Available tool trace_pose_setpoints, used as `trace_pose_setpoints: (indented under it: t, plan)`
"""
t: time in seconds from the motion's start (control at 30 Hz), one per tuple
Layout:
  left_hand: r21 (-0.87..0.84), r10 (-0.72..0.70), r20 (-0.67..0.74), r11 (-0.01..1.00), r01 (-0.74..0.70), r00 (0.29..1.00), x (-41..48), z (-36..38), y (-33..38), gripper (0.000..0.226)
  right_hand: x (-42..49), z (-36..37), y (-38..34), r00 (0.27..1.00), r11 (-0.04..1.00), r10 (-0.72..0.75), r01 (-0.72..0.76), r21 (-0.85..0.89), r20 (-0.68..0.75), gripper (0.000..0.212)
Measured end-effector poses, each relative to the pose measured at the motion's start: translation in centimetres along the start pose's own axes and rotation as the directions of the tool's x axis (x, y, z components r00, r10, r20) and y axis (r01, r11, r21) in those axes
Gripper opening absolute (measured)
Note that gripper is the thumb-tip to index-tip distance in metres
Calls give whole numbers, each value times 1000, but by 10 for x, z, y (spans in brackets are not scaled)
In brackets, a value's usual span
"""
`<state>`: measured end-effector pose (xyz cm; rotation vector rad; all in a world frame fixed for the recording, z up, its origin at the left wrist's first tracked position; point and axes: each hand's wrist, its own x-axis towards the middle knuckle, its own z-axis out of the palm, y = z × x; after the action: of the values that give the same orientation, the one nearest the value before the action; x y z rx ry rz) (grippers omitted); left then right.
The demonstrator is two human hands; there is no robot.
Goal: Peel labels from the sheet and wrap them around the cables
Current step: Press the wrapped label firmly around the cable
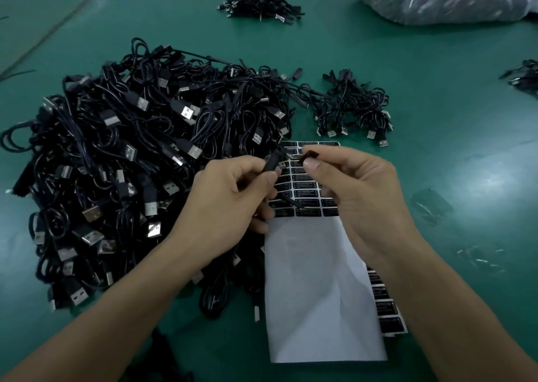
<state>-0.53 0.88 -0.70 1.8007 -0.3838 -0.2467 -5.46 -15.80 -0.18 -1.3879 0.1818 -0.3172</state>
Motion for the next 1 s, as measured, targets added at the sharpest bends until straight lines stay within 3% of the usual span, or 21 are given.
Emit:
trace_pose_setpoints:
  t: [0.23, 0.3, 0.37, 0.53, 0.63, 0.73, 0.87, 1.0]
  plan:
    - [8, 28, -8, 1000, -28, 1000, -2, -1, 3, 20, -2, -1, -2, 992, 988, 114, -119, 102, 57, 19]
    - [-13, -3, 0, 1000, 3, 1000, -2, 0, 7, 30, -2, 0, -2, 990, 982, 129, -137, 131, 63, 18]
    - [-90, -67, 4, 994, 67, 998, 0, 0, 9, 35, -1, 0, -2, 989, 978, 137, -145, 153, 59, 25]
    - [-253, -136, 40, 957, 142, 990, 3, -3, 9, 11, -1, -3, -1, 986, 980, 153, -159, 116, 61, 52]
    - [-294, -148, 55, 943, 157, 988, 3, -4, 9, 25, -1, -2, -3, 985, 976, 163, -169, 134, 57, 36]
    - [-336, -177, 25, 925, 175, 984, 4, -3, 11, 23, -1, -2, -3, 983, 975, 169, -177, 137, 67, 13]
    - [-296, -177, -15, 941, 165, 984, 2, -2, 12, 15, -3, -3, -8, 980, 967, 124, -155, 202, 158, 15]
    - [-253, -197, 4, 948, 192, 980, 0, 0, 17, 35, -4, 0, -9, 968, 958, 91, -150, 246, 233, 14]
